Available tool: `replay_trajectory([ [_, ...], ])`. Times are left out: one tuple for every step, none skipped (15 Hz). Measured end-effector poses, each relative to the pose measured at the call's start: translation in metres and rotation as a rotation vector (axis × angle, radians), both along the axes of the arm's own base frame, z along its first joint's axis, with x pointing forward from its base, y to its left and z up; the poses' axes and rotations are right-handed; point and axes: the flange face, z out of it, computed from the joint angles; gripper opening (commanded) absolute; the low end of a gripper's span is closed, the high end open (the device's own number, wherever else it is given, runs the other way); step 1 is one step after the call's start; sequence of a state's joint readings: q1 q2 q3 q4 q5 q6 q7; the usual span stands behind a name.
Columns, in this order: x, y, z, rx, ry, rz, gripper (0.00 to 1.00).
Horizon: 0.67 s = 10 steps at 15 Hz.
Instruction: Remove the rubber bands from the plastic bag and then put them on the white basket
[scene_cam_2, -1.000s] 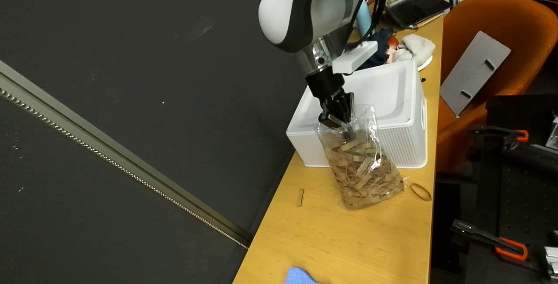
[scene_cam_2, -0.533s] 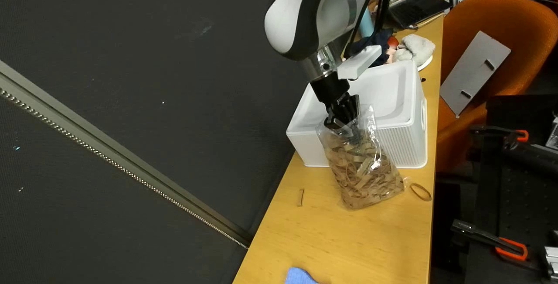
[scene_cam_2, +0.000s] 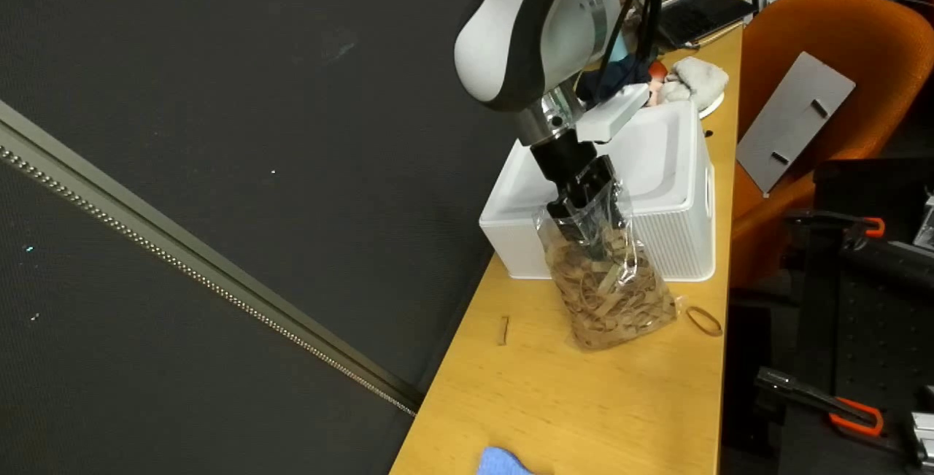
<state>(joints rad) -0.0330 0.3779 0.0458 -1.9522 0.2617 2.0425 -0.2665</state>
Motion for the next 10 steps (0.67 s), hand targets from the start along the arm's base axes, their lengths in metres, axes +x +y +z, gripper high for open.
replay_trajectory([
  [-0.0005, 0.0006, -0.0006, 0.000, 0.002, 0.001, 1.00],
  [-0.0011, 0.0012, -0.0014, 0.000, 0.003, 0.002, 1.00],
  [-0.0018, 0.0016, -0.0023, 0.000, 0.006, 0.003, 1.00],
  [-0.0023, 0.0020, -0.0032, 0.000, 0.008, 0.003, 1.00],
  [-0.0026, 0.0020, -0.0039, 0.000, 0.009, 0.002, 1.00],
  [-0.0027, 0.0021, -0.0046, 0.000, 0.011, 0.001, 1.00],
  [-0.0029, 0.0021, -0.0052, -0.001, 0.013, -0.001, 1.00],
  [-0.0031, 0.0021, -0.0057, -0.003, 0.016, -0.005, 0.96],
  [-0.0032, 0.0020, -0.0062, -0.004, 0.018, -0.009, 0.95],
  [-0.0032, 0.0019, -0.0068, -0.006, 0.020, -0.013, 0.86],
])
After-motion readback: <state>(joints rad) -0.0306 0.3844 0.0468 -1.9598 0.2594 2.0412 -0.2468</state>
